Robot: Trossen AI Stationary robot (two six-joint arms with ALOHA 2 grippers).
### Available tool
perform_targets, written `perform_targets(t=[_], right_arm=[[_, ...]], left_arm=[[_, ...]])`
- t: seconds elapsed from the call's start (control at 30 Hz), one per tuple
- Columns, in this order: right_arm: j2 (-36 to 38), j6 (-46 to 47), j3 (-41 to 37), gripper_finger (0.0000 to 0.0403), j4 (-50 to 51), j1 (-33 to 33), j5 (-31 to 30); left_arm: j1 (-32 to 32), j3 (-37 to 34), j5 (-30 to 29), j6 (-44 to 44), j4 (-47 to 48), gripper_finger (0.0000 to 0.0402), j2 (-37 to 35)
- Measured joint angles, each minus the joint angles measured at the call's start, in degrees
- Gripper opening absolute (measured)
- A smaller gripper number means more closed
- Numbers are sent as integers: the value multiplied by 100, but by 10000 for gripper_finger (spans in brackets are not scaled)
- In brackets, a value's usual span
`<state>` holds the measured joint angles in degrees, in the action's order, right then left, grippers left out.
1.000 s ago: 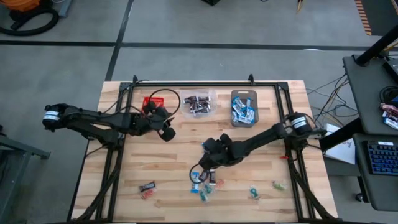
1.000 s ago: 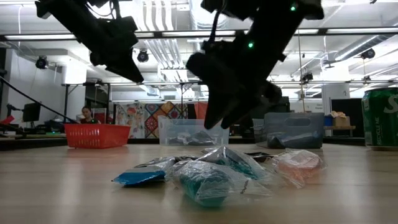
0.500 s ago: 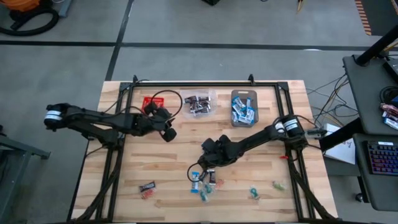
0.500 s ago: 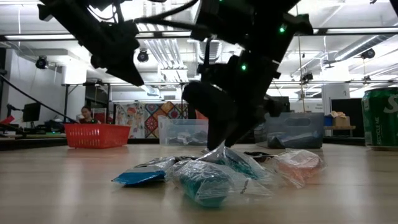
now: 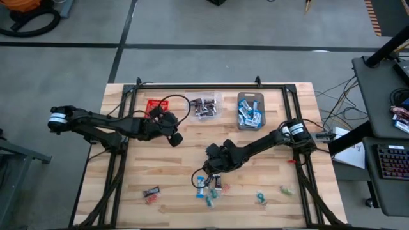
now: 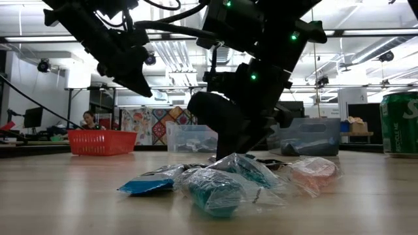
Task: Sort candy
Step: Put the white chocolate bar into the black bin
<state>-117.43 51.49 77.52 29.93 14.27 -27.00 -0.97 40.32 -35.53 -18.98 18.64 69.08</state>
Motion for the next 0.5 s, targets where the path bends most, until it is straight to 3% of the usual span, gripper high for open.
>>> perform_targets(t=[0.23, 0.5], right_arm=[[57, -379, -14, 40, -225, -7, -3], [424, -886, -59, 17, -103, 6, 80]], left_arm=[[0, 0, -2, -3, -124, 93, 0], [-44, 0, -3, -5, -177, 93, 0]])
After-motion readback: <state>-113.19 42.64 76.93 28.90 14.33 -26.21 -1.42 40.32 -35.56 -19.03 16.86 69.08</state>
